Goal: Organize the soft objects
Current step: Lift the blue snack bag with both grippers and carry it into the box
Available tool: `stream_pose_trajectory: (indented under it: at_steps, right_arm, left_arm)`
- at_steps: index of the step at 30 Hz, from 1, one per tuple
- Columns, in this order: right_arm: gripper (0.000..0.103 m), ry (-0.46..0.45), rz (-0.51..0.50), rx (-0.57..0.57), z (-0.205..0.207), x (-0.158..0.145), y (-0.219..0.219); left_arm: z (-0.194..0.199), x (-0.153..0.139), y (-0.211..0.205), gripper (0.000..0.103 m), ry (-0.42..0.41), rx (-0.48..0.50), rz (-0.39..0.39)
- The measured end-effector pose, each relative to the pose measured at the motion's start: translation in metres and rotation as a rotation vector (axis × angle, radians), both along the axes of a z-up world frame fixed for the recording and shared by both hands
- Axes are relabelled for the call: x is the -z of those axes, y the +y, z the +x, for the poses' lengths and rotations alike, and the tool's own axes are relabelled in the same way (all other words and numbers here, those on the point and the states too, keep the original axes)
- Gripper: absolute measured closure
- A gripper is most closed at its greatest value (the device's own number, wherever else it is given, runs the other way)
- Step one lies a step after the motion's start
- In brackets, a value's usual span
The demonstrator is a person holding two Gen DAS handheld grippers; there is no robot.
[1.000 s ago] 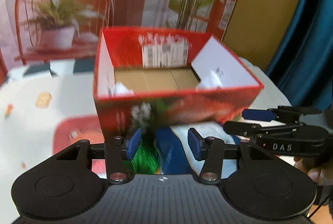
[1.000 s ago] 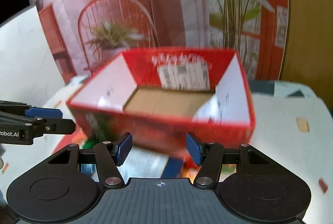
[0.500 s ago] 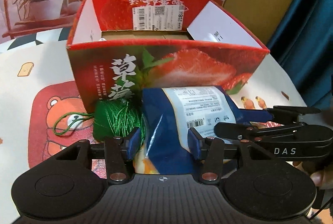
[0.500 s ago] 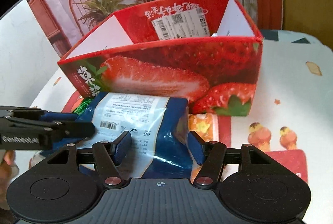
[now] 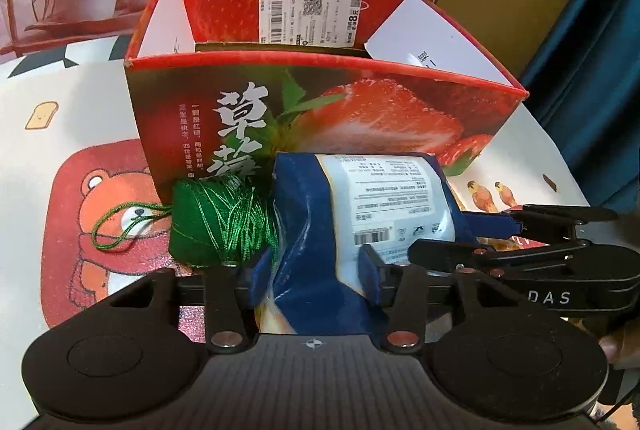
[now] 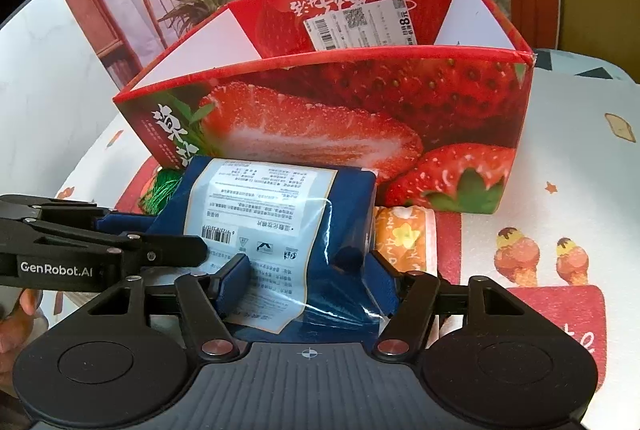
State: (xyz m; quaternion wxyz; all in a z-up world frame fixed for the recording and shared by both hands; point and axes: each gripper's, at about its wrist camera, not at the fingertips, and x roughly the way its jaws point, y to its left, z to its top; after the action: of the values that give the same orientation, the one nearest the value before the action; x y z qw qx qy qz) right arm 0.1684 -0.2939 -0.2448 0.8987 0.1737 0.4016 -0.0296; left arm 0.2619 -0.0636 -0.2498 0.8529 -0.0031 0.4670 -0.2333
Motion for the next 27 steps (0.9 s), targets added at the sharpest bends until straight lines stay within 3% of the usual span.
stream_pose_trajectory:
  at_steps: [4, 9, 21, 27]
  right_arm:
    - [0.059, -0.008, -0.014, -0.013, 0.0, -0.007, 0.003]
    - [0.064, -0.034, -0.024, -0.028, -0.003, -0.02, 0.007]
    - [0.064, -0.149, -0.09, -0.123, -0.01, -0.072, 0.013]
    - [0.065, -0.185, -0.141, -0.189, -0.004, -0.093, 0.019]
  left_arm:
    - [-0.002, -0.006, 0.002, 0.066, -0.011, 0.0, -0.008]
    - [-0.004, -0.018, 0.009, 0.067, -0.027, -0.006, -0.031]
    - [-0.013, -0.067, 0.023, 0.067, -0.132, 0.011, -0.088]
    - [-0.012, -0.08, 0.029, 0.067, -0.145, 0.013, -0.109]
